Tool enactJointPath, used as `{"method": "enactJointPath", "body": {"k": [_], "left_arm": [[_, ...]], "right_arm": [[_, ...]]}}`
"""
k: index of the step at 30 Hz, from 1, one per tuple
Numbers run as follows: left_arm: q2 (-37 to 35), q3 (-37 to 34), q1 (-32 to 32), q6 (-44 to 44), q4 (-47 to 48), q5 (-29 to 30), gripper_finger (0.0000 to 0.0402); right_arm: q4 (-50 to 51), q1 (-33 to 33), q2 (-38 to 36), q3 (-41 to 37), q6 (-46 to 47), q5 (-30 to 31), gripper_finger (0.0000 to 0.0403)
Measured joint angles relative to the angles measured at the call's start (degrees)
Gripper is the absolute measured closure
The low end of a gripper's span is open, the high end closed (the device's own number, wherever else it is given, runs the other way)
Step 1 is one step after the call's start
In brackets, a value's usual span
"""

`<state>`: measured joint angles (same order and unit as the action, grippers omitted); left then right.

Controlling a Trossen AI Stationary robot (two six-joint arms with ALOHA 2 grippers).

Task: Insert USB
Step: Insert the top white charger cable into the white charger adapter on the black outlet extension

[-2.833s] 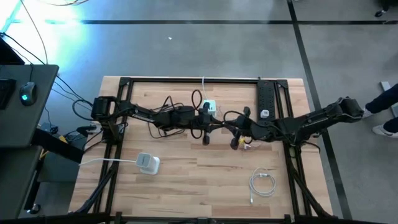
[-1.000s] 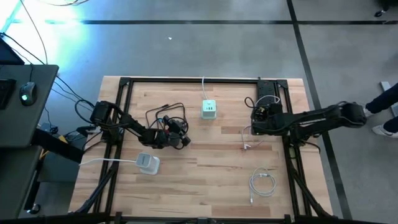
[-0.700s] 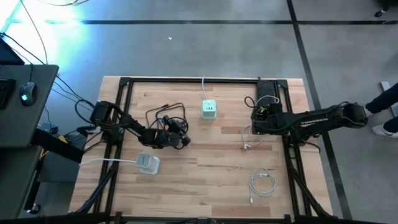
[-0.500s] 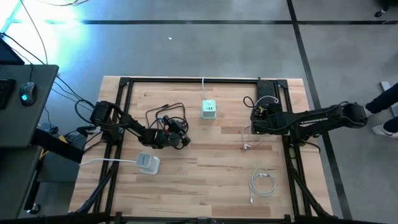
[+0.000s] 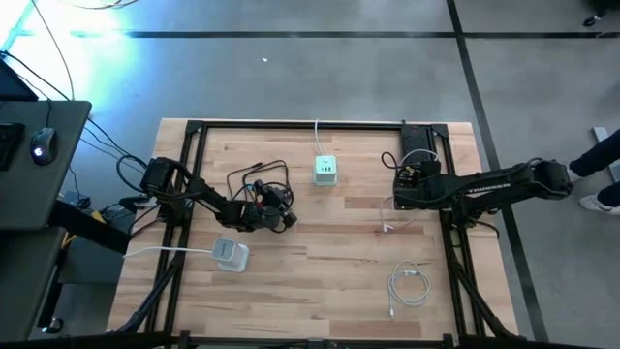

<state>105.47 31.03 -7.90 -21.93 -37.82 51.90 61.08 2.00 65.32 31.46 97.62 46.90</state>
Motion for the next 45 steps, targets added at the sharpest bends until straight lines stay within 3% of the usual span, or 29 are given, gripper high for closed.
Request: {"method": "enactJointPath", "body": {"k": [14, 22, 36, 45], "left_arm": [[-0.02, 0.02, 0.00, -0.02, 0.01, -0.02, 0.0358], [-0.02, 0.02, 0.00, -0.02, 0.00, 0.07, 0.0358], [-0.04, 0.02, 0.00, -0.48, 0.00, 0.11, 0.0358], [-0.04, 0.02, 0.00, -0.48, -0.01, 0.14, 0.0358]], "right_arm": [[1.47, 0.00, 0.00, 0.26, -0.64, -1.79, 0.0403], [7.55, 0.05, 0.13, 3.07, -2.12, -5.19, 0.0403], [7.16, 1.11, 0.04, 3.16, -3.69, -5.75, 0.0403], [-0.60, 4.34, -0.04, -0.62, -9.38, -5.23, 0.0403]]}}
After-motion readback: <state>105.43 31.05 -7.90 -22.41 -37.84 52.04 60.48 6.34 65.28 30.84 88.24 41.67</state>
